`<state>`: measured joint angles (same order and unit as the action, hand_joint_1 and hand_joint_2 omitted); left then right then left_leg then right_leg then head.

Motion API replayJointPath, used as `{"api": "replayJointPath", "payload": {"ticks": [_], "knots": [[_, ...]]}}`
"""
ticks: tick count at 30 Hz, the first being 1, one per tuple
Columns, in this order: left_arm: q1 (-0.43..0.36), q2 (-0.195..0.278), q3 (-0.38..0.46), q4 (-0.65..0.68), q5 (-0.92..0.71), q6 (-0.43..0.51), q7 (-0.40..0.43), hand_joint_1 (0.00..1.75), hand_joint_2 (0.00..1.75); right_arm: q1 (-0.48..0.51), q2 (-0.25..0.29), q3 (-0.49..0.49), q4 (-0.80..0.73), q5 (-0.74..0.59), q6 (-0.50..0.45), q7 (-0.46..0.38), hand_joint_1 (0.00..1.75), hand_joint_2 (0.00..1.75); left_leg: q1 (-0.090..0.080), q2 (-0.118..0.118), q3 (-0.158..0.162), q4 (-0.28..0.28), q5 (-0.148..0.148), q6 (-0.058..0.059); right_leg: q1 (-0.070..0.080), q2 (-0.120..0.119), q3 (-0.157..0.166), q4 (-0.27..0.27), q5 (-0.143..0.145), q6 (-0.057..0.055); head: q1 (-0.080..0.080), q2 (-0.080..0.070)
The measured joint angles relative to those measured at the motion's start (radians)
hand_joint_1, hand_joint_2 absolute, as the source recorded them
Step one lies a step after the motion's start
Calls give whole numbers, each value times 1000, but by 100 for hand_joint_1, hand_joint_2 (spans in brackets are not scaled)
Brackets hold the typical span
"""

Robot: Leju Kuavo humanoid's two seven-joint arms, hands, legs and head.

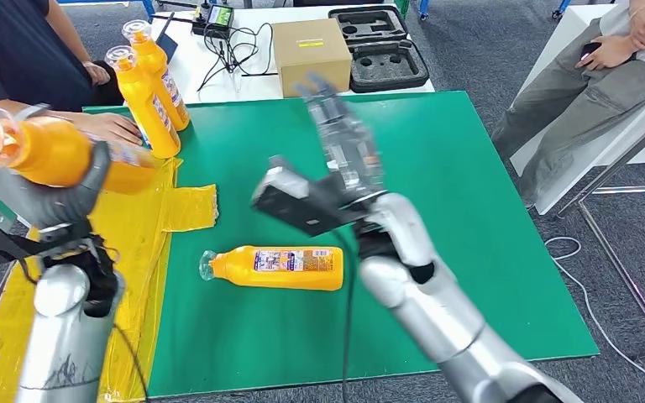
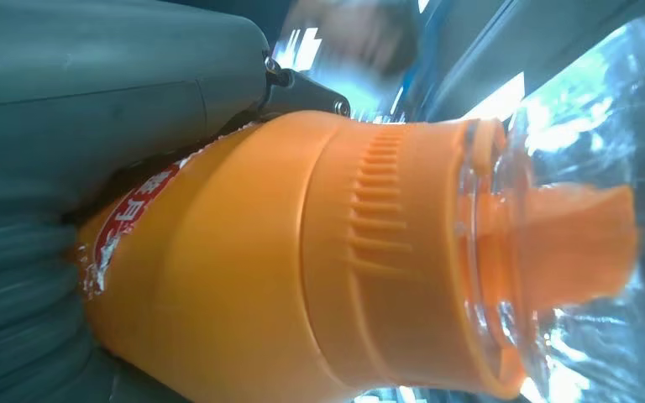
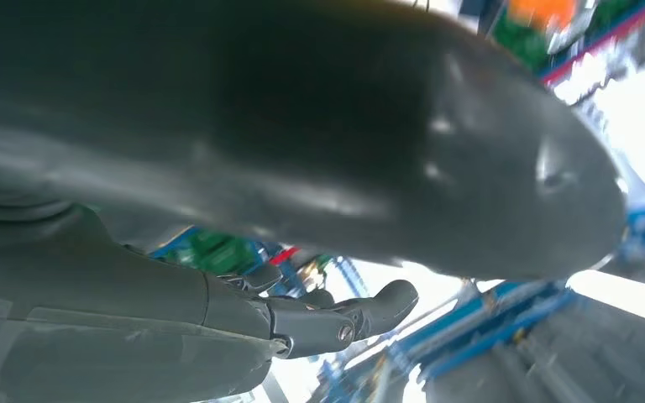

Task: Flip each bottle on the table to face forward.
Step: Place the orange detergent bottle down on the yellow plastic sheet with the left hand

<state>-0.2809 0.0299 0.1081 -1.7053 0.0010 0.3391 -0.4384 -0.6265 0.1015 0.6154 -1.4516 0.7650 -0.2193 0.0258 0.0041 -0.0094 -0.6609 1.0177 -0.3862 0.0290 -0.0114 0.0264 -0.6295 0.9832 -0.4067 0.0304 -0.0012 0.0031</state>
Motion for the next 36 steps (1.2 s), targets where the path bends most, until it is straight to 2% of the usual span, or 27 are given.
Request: {"api": "replayJointPath", "payload": {"ticks": [4, 8, 11, 13, 25, 36], "knots": [[-25, 45, 34, 50, -240, 141, -10, 175, 175, 38, -50, -75, -70, -22, -10, -19, 0, 0, 0, 0, 0, 0, 0, 0, 0, 0, 0, 0, 0, 0, 0, 0], [-38, 103, 54, 154, -683, 316, -8, 175, 175, 79, -92, -149, -100, -67, -1, -36, 0, 0, 0, 1, 0, 0, 0, 0, 0, 0, 0, 0, 0, 0, 0, 0], [-48, 122, 88, 242, -998, 349, -4, 175, 175, 97, -113, -189, -101, -90, 10, -49, 0, 0, 0, 1, 0, 0, 0, 0, 0, 0, 0, 0, 0, 0, 0, 0], [-52, 126, 98, 308, -1106, 352, 12, 175, 175, 108, -124, -205, -101, -102, 13, -56, 0, 0, 0, 1, 0, 0, 0, 0, 0, 0, 0, 0, 0, 0, 0, 0], [-54, 134, 77, 616, -1294, 354, 104, 175, 175, 123, -160, -233, -100, -142, 21, -64, 0, 0, 0, 1, 0, 0, 0, 0, 0, 1, -1, 0, 0, 0, 0, 0], [-59, 137, 31, 791, -1262, 355, 108, 175, 175, 115, -185, -229, -84, -168, 12, -77, 0, 0, 0, 1, -1, 0, 0, 0, 0, 1, -1, 0, 0, 0, 0, 0]]}}
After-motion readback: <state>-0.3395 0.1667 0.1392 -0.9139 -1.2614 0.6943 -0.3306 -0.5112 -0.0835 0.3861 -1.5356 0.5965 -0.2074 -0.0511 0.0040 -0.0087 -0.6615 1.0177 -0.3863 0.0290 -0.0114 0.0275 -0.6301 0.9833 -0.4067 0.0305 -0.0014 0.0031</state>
